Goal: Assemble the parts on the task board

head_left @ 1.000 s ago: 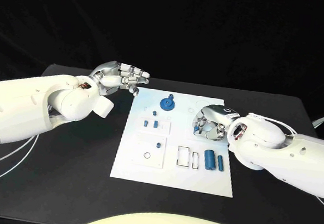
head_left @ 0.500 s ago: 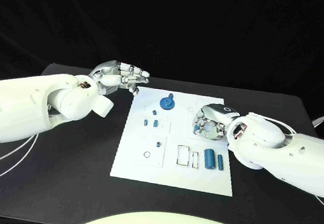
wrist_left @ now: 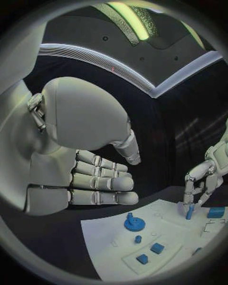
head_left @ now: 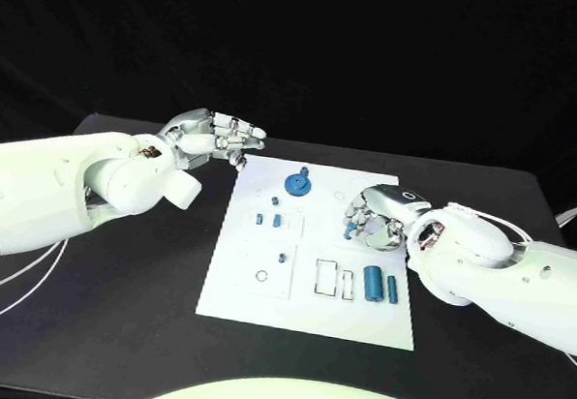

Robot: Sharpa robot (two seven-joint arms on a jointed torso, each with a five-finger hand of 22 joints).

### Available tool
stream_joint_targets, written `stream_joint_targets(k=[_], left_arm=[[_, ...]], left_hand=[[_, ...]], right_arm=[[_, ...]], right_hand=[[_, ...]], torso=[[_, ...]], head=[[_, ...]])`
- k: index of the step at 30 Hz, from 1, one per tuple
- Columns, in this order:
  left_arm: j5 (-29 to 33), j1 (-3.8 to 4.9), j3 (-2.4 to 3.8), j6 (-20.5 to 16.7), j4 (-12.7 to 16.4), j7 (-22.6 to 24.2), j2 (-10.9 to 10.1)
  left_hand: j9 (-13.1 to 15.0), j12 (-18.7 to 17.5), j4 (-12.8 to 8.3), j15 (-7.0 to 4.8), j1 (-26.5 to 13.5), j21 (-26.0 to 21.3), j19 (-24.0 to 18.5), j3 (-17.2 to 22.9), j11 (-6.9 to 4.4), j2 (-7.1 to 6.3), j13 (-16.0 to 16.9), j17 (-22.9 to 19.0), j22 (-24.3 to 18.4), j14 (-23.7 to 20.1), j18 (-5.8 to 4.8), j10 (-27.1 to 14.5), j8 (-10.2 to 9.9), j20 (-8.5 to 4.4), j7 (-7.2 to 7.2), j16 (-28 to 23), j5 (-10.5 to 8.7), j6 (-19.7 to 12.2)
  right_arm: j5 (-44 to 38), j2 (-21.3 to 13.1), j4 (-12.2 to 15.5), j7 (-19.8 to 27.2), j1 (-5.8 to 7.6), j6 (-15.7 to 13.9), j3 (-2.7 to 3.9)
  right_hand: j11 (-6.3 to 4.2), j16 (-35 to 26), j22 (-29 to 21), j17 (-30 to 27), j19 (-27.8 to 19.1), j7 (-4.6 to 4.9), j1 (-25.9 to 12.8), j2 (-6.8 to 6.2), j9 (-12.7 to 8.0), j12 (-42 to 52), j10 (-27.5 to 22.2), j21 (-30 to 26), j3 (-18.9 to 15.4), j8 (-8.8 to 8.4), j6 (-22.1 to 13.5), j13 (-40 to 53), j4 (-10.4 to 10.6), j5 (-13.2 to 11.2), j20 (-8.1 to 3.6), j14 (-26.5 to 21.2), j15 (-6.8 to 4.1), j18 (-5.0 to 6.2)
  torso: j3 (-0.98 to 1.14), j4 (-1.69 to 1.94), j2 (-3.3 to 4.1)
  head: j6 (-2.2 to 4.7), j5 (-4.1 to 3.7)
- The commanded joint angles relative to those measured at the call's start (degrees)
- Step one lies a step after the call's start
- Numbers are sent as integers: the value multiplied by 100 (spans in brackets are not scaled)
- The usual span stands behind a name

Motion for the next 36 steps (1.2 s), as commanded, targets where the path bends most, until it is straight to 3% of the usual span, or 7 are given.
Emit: stream_joint_targets(k=[1, 12, 18, 23, 25, 29, 36], left_arm=[[32, 5, 4, 86, 2, 20, 6], [32, 4, 3, 86, 0, 20, 8], [33, 3, 3, 80, -4, 36, 23], [39, 3, 3, 76, -16, 52, 42], [45, 2, 3, 70, -31, 63, 64], [54, 2, 3, 70, -50, 69, 96], [60, 2, 3, 79, -63, 68, 142]], left_hand=[[-5, 16, 14, 36, 18, -35, 24, 19, 6, 25, -5, -9, -8, -4, 81, -41, -13, 27, -1, -11, -8, -41], [-5, 19, 9, 35, 29, -34, 26, 24, 6, 29, -4, -9, -8, -3, 82, -45, -13, 27, -1, -11, -7, -43], [-5, 19, 9, 35, 29, -34, 26, 24, 6, 29, -4, -9, -8, -3, 82, -45, -13, 27, -1, -11, -7, -43], [-5, 19, 9, 35, 29, -34, 26, 24, 6, 29, -4, -9, -8, -3, 82, -45, -13, 27, -1, -11, -7, -43], [-5, 19, 9, 35, 29, -34, 26, 24, 6, 29, -4, -9, -8, -3, 82, -45, -13, 27, -1, -11, -7, -43], [-5, 19, 9, 35, 29, -34, 26, 24, 6, 29, -4, -9, -8, -3, 82, -45, -13, 27, -1, -11, -7, -43], [-5, 19, 9, 35, 29, -34, 26, 24, 6, 29, -4, -9, -8, -3, 82, -45, -13, 27, -1, -11, -7, -43]], right_arm=[[147, -33, 63, 32, 41, -421, 13], [430, -253, 532, 68, 230, -552, 49], [520, -155, 840, 132, 242, -572, 50], [514, 74, 969, 197, 142, -575, 37], [470, 253, 995, 243, 39, -583, 32], [383, 500, 975, 304, -113, -588, 24], [282, 799, 863, 355, -310, -554, 3]], right_hand=[[32, 7, 810, -18, 221, -26, -79, 3, 374, -25, 18, 35, 34, 229, -40, 3, 20, -31, -44, 198, -36, -112], [30, 13, 819, -6, 221, -34, -204, -19, 407, -48, 30, 40, 44, 246, -62, 17, 30, -89, -44, 199, -36, -114], [22, 14, 823, -7, 223, -42, -199, -11, 419, -53, 37, 44, 64, 258, -58, 22, 5, -83, -46, 200, -41, -114], [20, 11, 820, -14, 220, -43, -194, -11, 425, -57, 38, 39, 75, 261, -60, 24, -12, -81, -47, 198, -43, -113], [20, 10, 826, -16, 223, -42, -192, -11, 427, -59, 37, 46, 79, 262, -61, 25, -18, -80, -47, 198, -44, -114], [21, 7, 824, -26, 222, -40, -191, -11, 430, -62, 36, 43, 84, 264, -64, 26, -26, -79, -48, 196, -44, -114], [24, 3, 821, -34, 220, -34, -191, -15, 434, -68, 32, 38, 91, 264, -71, 27, -41, -77, -49, 194, -44, -112]], torso=[[-4, 0, -1], [-3, 0, -2], [1, -2, 2], [-1, -5, -4], [-4, -4, -7], [-7, 15, -7], [-14, 10, 1]], head=[[17, -14], [26, 1], [8, 51], [-10, 115], [-7, 125], [-24, 164], [-61, 250]])
